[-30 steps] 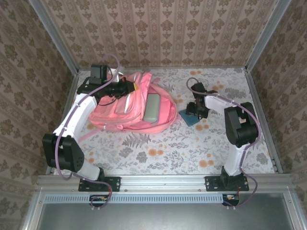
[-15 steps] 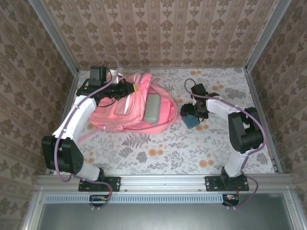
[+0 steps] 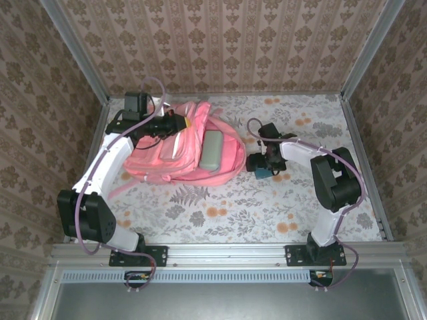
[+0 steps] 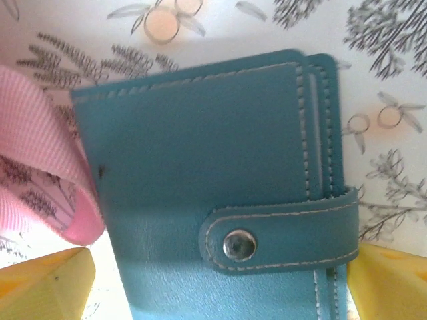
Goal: Pack the student bag
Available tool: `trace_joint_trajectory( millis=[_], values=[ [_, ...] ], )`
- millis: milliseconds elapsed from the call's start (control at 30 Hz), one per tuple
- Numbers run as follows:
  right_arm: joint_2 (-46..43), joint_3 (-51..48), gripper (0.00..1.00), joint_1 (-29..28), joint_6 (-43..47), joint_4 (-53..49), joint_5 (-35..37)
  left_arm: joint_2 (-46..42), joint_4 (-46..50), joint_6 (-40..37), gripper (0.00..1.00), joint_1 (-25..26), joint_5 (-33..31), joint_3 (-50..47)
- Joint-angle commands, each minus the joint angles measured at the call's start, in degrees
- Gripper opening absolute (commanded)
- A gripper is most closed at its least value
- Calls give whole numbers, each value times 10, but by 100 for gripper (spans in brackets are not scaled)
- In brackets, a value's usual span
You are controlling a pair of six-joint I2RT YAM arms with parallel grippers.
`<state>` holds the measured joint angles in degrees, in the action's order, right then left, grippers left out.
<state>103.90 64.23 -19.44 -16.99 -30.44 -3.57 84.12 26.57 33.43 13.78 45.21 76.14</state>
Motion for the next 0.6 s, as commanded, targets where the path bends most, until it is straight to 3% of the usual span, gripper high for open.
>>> trace_joint_trajectory(
  millis=[0,200,433,567],
  values=[
    [-14,-20,97,-17,2,-38,17,-32,-30,5,0,-3,32,4],
    [11,-11,93,-29,2,-48,74,-31,-31,6,0,-3,33,6],
    [13,-3,64,-30,-4,-54,88,-37,-25,2,0,-3,31,6],
    [-35,-21,60,-30,-10,-53,91,-40,-25,3,0,-5,29,7]
  ],
)
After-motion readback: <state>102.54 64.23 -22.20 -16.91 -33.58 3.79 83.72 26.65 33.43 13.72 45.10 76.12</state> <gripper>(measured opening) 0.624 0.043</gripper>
